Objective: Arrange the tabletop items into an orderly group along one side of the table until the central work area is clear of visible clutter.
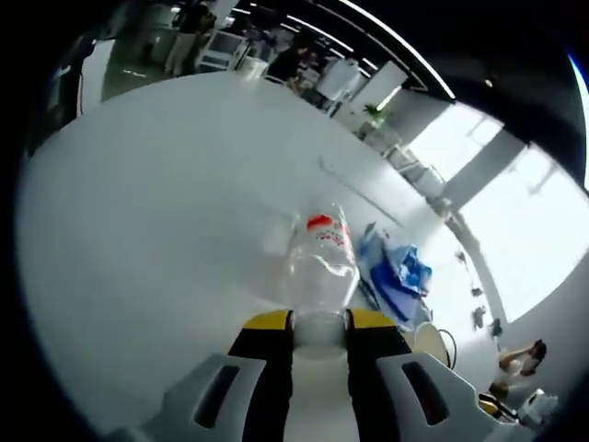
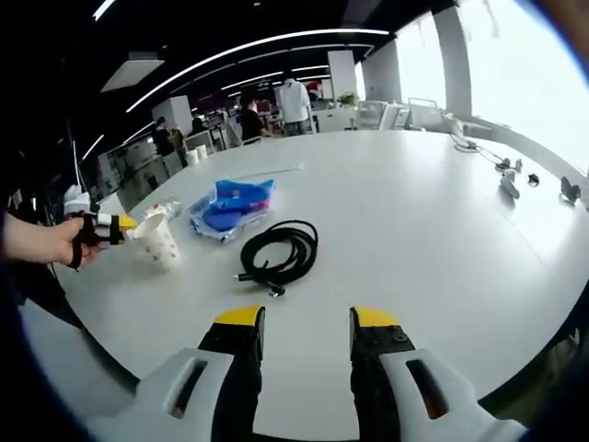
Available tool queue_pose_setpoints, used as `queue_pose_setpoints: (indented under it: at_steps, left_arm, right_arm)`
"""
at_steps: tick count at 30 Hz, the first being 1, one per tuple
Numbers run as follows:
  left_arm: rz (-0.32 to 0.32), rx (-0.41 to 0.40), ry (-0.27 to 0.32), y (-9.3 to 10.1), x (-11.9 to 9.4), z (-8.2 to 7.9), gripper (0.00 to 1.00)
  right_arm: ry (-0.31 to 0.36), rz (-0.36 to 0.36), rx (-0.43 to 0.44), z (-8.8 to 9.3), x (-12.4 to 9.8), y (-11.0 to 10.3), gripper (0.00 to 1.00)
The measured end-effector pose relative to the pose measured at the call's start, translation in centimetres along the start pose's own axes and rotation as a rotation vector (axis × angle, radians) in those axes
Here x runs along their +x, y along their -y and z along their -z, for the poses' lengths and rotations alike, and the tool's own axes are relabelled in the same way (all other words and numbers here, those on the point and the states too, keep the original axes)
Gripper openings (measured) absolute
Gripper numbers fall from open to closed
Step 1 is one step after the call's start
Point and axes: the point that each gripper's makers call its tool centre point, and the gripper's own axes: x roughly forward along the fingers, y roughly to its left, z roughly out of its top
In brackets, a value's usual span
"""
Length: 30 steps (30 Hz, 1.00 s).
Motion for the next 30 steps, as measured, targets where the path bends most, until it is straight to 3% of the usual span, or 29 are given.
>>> queue_pose_setpoints:
  at_steps: [9, 12, 23, 26, 30]
  left_arm:
    - [0.054, -0.123, 0.074, 0.1, -1.2, -1.5, 0.16]
    - [0.097, -0.191, 0.130, 0.6, -1.8, -2.9, 0.15]
    - [0.118, -0.197, 0.145, 1.7, -2.1, -4.7, 0.14]
    - [0.116, -0.186, 0.148, 2.1, -2.0, -5.0, 0.15]
    - [0.098, -0.139, 0.149, 2.5, -2.0, -5.2, 0.15]
  right_arm:
    - [0.001, -0.005, 0.000, 0.0, 0.0, -0.1, 0.34]
    - [0.004, -0.011, 0.010, 0.0, 0.1, -0.3, 0.34]
    - [0.009, -0.034, 0.007, -0.4, 0.6, -1.1, 0.34]
    - [-0.007, -0.060, -0.095, -0.6, 0.7, -1.6, 0.34]
    - [0.013, -0.142, -0.251, -2.0, 1.5, -3.8, 0.40]
